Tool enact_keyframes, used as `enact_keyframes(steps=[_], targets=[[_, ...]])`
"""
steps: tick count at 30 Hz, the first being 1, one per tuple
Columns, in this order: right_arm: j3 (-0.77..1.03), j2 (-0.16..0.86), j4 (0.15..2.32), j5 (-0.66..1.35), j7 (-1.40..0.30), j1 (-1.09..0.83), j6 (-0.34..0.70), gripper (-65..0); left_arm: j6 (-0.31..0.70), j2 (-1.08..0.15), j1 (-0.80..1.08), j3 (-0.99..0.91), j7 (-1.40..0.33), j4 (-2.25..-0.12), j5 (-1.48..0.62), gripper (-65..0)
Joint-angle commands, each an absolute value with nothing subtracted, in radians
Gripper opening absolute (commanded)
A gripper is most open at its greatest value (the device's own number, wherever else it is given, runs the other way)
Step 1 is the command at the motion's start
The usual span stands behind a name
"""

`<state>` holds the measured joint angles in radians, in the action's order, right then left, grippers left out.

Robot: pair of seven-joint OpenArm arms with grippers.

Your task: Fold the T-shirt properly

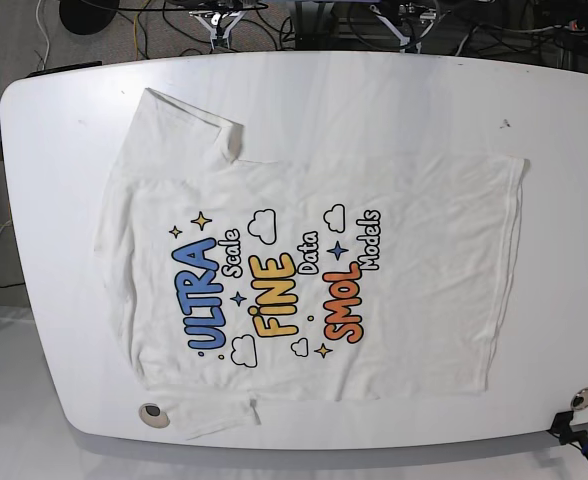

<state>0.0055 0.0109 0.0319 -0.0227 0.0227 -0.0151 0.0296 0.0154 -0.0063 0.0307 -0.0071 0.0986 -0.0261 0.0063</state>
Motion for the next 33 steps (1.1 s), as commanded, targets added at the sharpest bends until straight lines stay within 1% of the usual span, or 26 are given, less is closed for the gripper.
enact_keyframes(steps=[1, 5, 9, 10, 20, 33], targets=[[0.006, 0.012, 0.039, -0.024, 0.027, -0.025, 0.032, -65.0, 0.017, -0.011, 0.035, -0.009, 0.097, -0.027, 0.009, -65.0], [0.002, 0.014, 0.050, -0.021, 0.030, -0.054, 0.032, -65.0, 0.016, -0.016, 0.051, -0.004, 0.098, -0.035, 0.008, -65.0], [-0.003, 0.024, 0.141, -0.005, 0.028, -0.129, 0.042, -65.0, 0.018, -0.030, 0.101, -0.007, 0.109, -0.064, 0.008, -65.0], [0.009, 0.017, 0.095, -0.023, 0.037, -0.082, 0.048, -65.0, 0.013, -0.023, 0.070, -0.004, 0.121, -0.053, -0.002, -65.0], [0.011, 0.016, 0.099, -0.025, 0.041, -0.086, 0.082, -65.0, 0.015, -0.025, 0.084, -0.007, 0.125, -0.051, -0.001, -65.0], [0.013, 0.019, 0.099, -0.023, 0.052, -0.110, 0.109, -65.0, 0.012, -0.036, 0.166, -0.004, 0.145, -0.059, -0.002, -65.0]])
